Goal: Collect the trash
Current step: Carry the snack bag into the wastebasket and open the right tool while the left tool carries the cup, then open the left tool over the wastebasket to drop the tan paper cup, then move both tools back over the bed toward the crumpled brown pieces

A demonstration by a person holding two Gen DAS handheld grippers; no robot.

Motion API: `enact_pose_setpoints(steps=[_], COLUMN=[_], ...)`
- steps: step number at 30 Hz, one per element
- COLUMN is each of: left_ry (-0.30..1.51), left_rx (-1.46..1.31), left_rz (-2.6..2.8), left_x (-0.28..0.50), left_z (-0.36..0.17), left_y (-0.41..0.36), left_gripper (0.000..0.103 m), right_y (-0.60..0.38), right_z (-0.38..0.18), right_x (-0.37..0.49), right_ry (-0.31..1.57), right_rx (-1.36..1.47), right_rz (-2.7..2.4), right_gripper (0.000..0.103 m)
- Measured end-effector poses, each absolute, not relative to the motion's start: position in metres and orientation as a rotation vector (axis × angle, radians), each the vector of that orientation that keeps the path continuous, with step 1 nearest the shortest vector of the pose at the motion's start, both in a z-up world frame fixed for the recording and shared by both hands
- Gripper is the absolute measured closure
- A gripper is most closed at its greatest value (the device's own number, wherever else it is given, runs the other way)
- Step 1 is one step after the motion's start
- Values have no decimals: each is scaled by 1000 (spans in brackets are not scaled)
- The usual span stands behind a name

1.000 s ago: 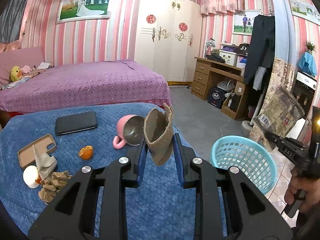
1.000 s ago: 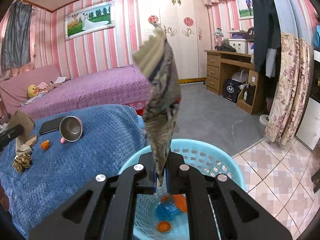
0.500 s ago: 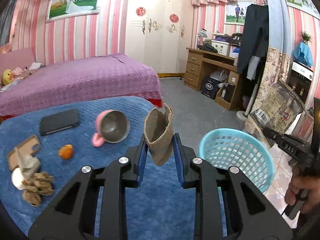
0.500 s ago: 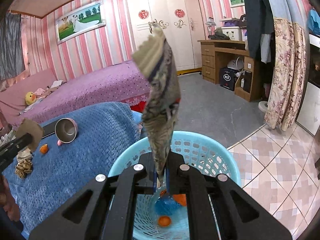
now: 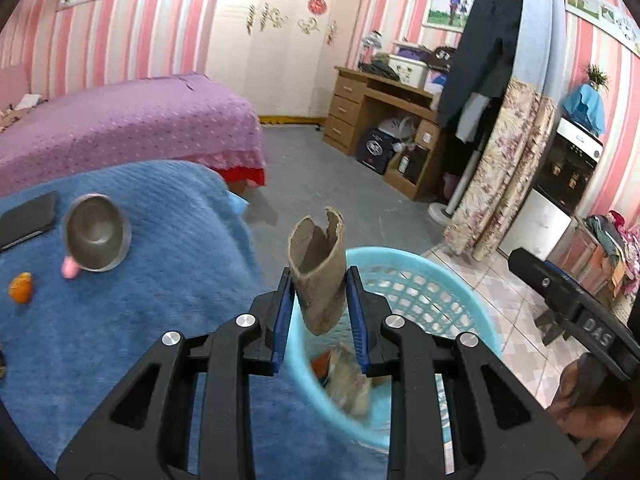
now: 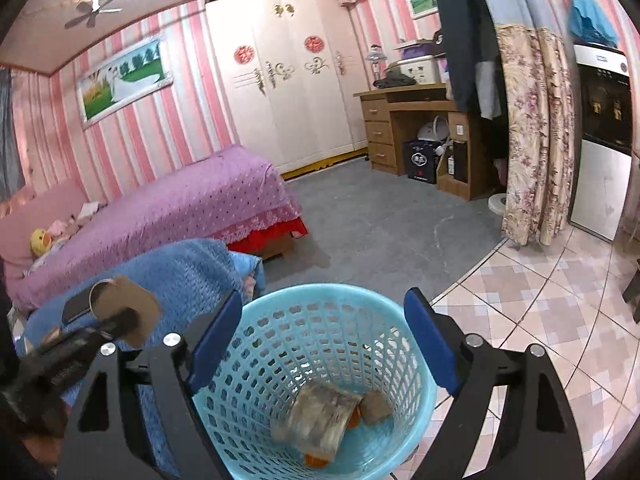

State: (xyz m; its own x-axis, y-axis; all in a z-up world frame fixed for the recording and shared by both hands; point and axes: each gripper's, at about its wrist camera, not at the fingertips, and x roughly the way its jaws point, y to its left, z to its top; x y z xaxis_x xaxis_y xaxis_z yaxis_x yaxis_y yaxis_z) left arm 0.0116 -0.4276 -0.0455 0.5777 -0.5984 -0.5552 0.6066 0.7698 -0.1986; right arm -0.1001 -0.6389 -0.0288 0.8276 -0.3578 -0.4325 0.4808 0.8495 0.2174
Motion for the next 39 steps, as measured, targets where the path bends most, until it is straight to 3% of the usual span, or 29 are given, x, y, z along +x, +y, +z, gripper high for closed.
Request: enact_pose_setpoints(steps=[1, 3, 5, 6, 13, 22, 31, 34, 39], left_ry=[645, 650, 651, 640, 605, 500, 481, 548, 591], left_rx=[11, -12, -14, 2, 47, 46, 52, -65, -96], left_rz=[-709, -736, -762, -758, -629, -371, -96, -37, 20], left_x=[11, 10, 9, 7, 14, 17, 22, 35, 37], left_z=[-45, -42, -40, -39, -31, 3, -13, -27, -46], left_y=[-433, -443, -452, -453, -397, -219, -74, -17, 25], left_gripper=[78, 61, 18, 16, 16, 14, 11, 11, 11], right_y=[-640, -643, -644, -646, -611, -512, -391, -346, -280], right_z=[-27, -26, -26, -28, -22, -23, -31, -35, -54], right_x=[-101, -106, -108, -106, -88, -42, 2, 14, 33], right_ry=[380, 354, 342, 348, 374, 454, 514, 533, 594], right_rx=[330, 341, 361, 371, 303, 162, 79, 35, -13], right_rz=[-463, -492, -519, -516, -446, -254, -32, 43, 163], right_gripper=[21, 21, 21, 21, 21, 20, 19, 19, 19])
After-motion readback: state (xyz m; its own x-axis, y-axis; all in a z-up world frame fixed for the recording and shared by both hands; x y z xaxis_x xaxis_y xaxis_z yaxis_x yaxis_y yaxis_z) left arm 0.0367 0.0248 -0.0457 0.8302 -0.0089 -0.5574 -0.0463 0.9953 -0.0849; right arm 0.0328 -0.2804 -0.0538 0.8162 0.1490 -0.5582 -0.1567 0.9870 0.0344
